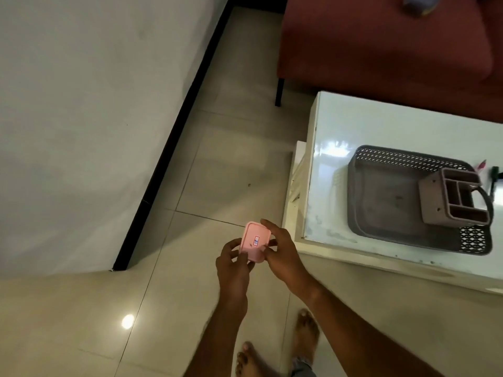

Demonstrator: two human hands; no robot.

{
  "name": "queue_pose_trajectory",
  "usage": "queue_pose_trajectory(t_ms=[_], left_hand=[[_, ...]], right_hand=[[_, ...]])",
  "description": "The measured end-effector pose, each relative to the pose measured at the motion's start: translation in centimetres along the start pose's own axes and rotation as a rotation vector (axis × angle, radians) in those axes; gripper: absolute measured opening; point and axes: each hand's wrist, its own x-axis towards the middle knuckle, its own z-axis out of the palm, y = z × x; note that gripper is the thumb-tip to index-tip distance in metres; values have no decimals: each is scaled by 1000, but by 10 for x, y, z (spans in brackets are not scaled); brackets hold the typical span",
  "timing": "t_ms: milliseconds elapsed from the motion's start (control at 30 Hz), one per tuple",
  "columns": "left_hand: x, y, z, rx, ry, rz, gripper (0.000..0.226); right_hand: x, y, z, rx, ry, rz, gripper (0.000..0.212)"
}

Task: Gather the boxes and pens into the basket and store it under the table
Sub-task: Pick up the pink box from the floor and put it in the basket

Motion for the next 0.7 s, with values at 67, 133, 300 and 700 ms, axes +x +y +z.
queue_pose_trajectory(t_ms=[67,133,300,700], left_hand=[[-12,3,13,27,-7,40,26],[-20,5,29,55,-11,59,25],[-45,13,71,38,-34,85,26],[-108,18,210,-62,-120,42,25]], right_hand=[[-7,-3,-18,-44,34,-49,61],[-11,-4,-37,-68,64,-73,60],[-19,-6,-86,-102,100,-123,57],[-20,4,-237,-191,137,-159,59]])
